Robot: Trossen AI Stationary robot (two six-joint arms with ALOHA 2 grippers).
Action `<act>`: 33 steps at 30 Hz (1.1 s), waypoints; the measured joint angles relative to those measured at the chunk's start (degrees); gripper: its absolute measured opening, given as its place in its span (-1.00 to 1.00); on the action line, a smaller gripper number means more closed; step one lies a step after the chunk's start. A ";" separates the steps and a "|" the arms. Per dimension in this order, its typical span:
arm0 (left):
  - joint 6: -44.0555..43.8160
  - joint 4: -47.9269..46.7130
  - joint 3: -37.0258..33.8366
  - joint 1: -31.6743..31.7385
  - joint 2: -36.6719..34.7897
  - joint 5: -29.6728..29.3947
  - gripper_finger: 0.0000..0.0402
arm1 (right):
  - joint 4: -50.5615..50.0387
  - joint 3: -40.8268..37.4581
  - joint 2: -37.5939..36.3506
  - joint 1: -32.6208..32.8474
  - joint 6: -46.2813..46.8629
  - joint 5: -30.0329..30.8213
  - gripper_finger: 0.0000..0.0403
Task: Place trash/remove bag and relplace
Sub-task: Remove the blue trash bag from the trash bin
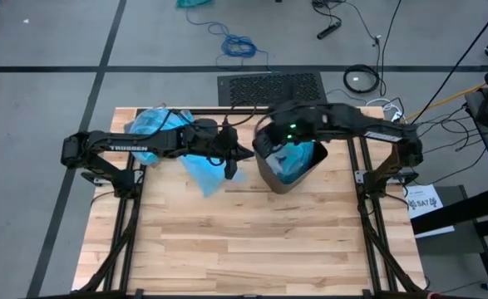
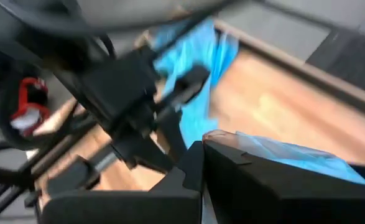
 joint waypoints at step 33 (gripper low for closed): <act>18.42 6.22 9.25 4.98 -2.88 7.21 -1.00 | 12.70 2.21 -3.82 3.92 -4.71 10.51 -1.00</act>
